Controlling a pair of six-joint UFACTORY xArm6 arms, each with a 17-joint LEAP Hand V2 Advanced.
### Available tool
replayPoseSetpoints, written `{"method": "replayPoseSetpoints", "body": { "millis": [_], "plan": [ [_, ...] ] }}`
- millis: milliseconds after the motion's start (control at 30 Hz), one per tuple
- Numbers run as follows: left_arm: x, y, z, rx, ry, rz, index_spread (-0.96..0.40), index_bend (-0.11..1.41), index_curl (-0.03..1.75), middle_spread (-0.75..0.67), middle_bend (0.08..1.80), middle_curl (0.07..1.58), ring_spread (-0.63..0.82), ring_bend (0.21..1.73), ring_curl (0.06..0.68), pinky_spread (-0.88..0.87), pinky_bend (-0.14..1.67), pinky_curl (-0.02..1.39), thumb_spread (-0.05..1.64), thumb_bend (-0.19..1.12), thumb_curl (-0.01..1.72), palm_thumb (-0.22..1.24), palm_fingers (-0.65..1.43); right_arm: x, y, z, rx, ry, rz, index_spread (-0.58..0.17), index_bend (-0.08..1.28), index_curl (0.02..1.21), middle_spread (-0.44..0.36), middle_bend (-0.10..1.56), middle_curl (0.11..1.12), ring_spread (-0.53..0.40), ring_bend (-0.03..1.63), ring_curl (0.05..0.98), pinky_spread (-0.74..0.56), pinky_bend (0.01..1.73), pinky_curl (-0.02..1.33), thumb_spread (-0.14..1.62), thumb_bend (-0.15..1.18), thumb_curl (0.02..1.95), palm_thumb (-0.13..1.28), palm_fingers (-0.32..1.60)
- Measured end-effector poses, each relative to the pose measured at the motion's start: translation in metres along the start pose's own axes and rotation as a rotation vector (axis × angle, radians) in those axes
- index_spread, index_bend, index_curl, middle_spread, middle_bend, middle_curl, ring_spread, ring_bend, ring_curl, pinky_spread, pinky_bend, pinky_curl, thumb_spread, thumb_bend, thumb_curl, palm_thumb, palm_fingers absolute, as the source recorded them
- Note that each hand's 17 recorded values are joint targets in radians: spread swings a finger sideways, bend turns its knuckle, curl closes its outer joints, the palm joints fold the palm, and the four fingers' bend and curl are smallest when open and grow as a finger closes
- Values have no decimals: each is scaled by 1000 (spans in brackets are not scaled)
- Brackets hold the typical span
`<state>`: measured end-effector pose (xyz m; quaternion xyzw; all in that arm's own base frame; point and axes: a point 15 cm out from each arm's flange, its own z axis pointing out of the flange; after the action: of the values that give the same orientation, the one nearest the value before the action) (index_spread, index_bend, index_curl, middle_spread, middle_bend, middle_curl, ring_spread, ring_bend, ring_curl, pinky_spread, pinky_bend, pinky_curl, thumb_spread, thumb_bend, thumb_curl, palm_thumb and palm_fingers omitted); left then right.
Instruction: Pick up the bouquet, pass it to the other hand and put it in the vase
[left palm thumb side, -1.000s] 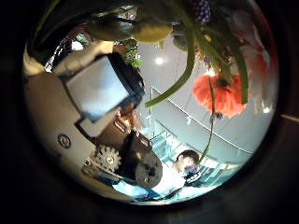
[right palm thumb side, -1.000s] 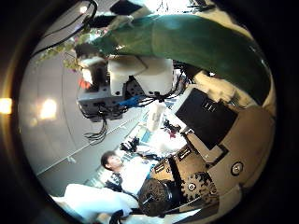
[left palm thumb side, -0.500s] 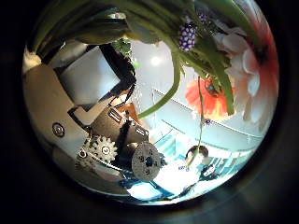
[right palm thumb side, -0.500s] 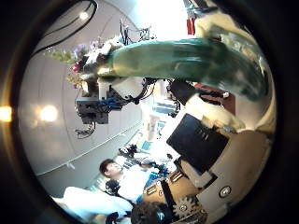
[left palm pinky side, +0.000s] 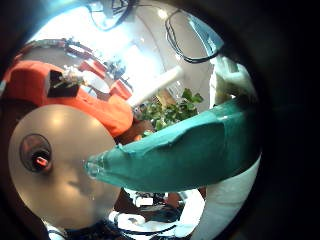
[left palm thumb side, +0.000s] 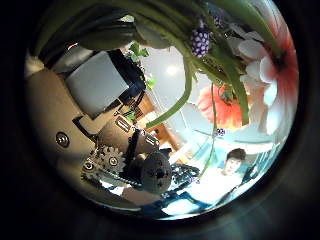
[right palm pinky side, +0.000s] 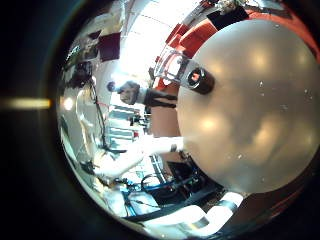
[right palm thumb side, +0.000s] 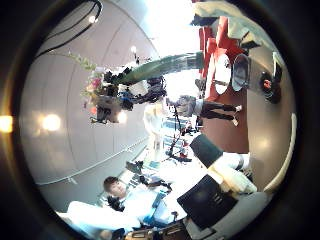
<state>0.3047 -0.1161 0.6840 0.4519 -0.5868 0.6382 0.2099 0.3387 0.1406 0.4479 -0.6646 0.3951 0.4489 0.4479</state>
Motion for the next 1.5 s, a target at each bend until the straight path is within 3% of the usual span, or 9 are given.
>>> {"method": "replayPoseSetpoints", "body": {
  "millis": [133, 300, 400, 833, 1500],
  "plan": [
    [-9, -5, -12, 51, -62, 38, -688, 798, 1063, -487, 1231, 945, -383, 1568, 549, -602, 1168, 1059, 1033, 98, 806, 1069, 1026, 9, -6, -3, 22, 11, 17, -326, 316, 531, 4, 541, 430, 49, 798, 396, 212, 713, 654, 1003, -27, 656, 766, -48],
    [-24, -9, -20, 84, -101, 42, -704, 760, 1117, -488, 1224, 947, -383, 1564, 545, -615, 1149, 1087, 1039, 83, 830, 1072, 1035, 16, -9, -3, 25, -1, 39, -325, 229, 471, -13, 427, 381, 124, 675, 339, 329, 636, 579, 1005, -26, 626, 755, -51],
    [-36, -8, -21, 89, -116, 31, -710, 738, 1146, -489, 1218, 948, -383, 1560, 543, -623, 1136, 1101, 1042, 75, 843, 1074, 1041, 18, -10, -3, 26, -3, 44, -325, 197, 445, 16, 372, 361, 147, 616, 312, 365, 588, 535, 1007, -24, 608, 751, -20],
    [-102, 0, -28, 101, -166, -50, -730, 662, 1242, -496, 1194, 955, -385, 1544, 537, -653, 1086, 1149, 1052, 43, 886, 1085, 1063, 27, -12, -5, 29, -9, 64, -317, 165, 357, 50, 267, 337, 174, 508, 261, 413, 513, 424, 1008, -22, 568, 757, 62],
    [-175, 14, -33, 128, -166, -168, -746, 604, 1320, -506, 1171, 968, -387, 1531, 536, -693, 1043, 1193, 1064, 3, 925, 1101, 1080, 33, -13, -5, 28, -10, 75, -302, 157, 303, 63, 214, 341, 178, 454, 246, 413, 470, 351, 1019, -21, 545, 776, 122]
  ]
}}
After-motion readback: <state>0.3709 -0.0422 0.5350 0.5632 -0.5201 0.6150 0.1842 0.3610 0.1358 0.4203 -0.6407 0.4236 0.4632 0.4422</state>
